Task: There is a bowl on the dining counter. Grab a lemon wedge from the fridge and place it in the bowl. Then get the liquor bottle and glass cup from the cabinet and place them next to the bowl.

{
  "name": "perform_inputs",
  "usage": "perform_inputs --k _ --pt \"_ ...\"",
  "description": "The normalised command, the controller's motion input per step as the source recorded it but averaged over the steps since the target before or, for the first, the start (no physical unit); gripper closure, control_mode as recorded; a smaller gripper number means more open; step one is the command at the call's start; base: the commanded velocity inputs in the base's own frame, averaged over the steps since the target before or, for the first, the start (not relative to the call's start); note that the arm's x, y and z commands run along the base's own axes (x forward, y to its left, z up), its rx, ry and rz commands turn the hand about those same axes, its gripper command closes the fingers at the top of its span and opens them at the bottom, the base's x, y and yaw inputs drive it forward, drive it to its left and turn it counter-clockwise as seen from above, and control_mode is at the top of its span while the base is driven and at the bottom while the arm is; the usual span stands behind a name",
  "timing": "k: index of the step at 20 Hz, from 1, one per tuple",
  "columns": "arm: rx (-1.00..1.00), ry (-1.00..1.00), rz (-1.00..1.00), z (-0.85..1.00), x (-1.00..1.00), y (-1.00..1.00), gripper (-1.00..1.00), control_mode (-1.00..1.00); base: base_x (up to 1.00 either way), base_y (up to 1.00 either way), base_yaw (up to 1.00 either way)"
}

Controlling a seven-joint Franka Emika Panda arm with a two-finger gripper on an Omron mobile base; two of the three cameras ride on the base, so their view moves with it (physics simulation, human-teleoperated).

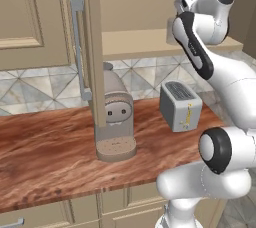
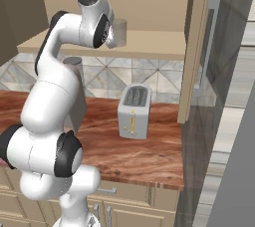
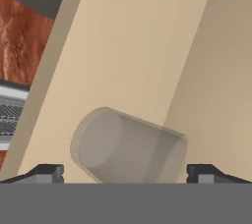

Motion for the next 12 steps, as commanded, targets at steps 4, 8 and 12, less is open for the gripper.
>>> perform_inputs --k 4,8,12 --pt "0.00 0.01 0.00 -0.08 0.18 0.00 -1.00 -1.00 0.00 0.00 0.00" --pt "0.00 0.00 0.00 -0.06 0.14 -0.06 -1.00 -1.00 0.00 0.00 0.00" --pt "0.00 0.00 0.00 -0.06 0.13 -0.10 -1.00 -1.00 0.00 0.00 0.00"
